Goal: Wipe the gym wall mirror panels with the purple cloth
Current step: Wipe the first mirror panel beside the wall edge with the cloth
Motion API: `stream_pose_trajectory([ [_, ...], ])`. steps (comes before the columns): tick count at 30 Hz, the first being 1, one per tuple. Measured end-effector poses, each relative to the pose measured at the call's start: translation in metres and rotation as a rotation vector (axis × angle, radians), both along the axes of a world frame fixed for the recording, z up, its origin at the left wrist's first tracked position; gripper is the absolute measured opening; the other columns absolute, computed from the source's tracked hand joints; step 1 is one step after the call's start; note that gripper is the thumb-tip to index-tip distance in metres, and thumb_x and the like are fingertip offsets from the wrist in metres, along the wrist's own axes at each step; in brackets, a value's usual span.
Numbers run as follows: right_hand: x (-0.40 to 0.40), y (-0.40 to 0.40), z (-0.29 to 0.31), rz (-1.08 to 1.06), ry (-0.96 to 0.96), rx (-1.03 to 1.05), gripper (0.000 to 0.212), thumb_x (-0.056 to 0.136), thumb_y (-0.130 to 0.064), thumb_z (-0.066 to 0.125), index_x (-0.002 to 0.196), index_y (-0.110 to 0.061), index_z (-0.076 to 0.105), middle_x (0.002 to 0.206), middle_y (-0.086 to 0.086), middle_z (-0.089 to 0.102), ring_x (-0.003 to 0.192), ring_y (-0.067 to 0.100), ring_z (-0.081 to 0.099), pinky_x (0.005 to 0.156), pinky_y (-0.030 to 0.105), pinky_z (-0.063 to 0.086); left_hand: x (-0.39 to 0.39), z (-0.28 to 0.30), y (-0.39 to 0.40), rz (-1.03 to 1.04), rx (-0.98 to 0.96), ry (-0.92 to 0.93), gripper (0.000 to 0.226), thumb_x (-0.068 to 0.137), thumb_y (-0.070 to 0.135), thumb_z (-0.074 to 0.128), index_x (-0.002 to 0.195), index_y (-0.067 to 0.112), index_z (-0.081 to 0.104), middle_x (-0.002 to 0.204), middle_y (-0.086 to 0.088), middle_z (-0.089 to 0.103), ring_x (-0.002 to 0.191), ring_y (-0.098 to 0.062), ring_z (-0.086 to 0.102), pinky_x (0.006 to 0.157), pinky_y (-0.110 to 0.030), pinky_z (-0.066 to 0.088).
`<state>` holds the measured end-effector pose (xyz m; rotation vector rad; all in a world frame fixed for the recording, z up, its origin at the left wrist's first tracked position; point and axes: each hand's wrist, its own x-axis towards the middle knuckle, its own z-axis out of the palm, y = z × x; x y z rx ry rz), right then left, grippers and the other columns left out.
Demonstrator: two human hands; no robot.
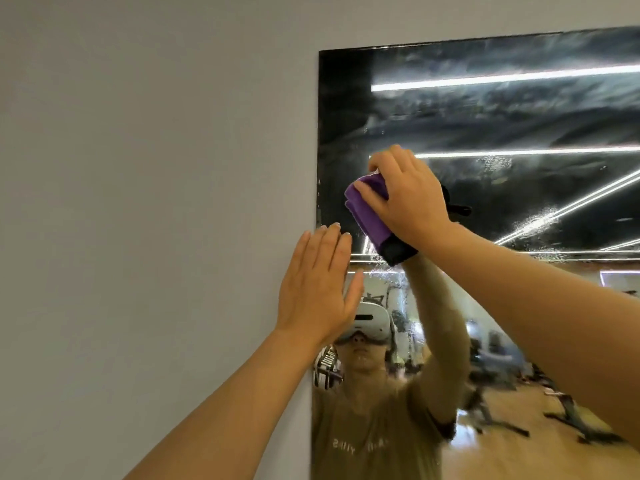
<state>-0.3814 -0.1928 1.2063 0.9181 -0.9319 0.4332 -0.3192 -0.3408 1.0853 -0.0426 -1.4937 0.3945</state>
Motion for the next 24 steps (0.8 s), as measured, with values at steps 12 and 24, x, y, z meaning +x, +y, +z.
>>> stream_pose_trajectory([
  [12,-0.015,-0.028,0.03,-0.19,0.245,-0.276,0.013,0.091,-0.019,0.068,0.08,-0.012,0.067,0.083,0.008,0.064,0.076,0.025,0.053,0.073,0.037,0.035,-0.02,0.011,-0.005,-0.114,0.049,0.065,0.063,0.095,0.041,0.04,0.143,0.001,0.051,0.147,-0.017,0.053,0.138,-0.031,0.049,0.114,-0.045,0.028],
  [24,-0.015,-0.006,-0.029,-0.334,-0.253,0.14,0.064,0.104,-0.051,0.018,0.156,-0.017,0.032,0.164,0.007,0.03,0.152,0.027,0.02,0.125,0.04,0.005,-0.022,0.009,-0.004,-0.125,0.04,0.099,0.063,0.094,0.041,0.04,0.143,0.003,0.051,0.146,-0.016,0.054,0.137,-0.032,0.05,0.112,-0.044,0.031],
])
